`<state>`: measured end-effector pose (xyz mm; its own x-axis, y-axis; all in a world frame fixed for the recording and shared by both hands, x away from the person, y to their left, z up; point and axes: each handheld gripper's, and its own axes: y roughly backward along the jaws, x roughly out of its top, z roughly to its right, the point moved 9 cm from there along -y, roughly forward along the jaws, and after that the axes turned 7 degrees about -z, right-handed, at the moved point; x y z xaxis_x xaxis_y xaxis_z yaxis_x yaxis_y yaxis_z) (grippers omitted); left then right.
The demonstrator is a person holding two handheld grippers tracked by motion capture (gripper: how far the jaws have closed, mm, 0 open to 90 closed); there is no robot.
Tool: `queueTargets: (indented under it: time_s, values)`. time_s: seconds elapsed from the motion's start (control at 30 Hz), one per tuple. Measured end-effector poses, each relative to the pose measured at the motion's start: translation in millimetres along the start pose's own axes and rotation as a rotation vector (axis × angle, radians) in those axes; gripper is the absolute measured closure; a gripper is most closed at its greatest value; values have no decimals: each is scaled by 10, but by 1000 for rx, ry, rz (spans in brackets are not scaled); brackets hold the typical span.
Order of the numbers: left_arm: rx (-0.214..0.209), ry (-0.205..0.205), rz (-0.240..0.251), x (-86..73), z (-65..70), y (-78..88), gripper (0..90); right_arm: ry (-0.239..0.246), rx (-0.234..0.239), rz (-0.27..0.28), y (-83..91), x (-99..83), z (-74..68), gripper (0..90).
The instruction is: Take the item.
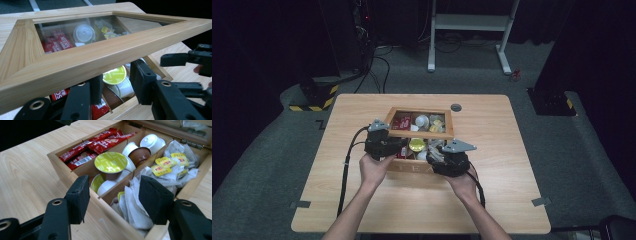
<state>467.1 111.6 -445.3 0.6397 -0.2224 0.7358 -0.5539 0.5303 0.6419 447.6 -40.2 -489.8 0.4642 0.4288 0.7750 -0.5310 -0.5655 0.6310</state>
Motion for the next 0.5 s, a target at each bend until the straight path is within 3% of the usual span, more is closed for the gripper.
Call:
queueTargets:
  time_s: [0.5]
  values:
    - [36,-42,0,263,1,44,576,8,-35,-41,-233,18,-21,383]
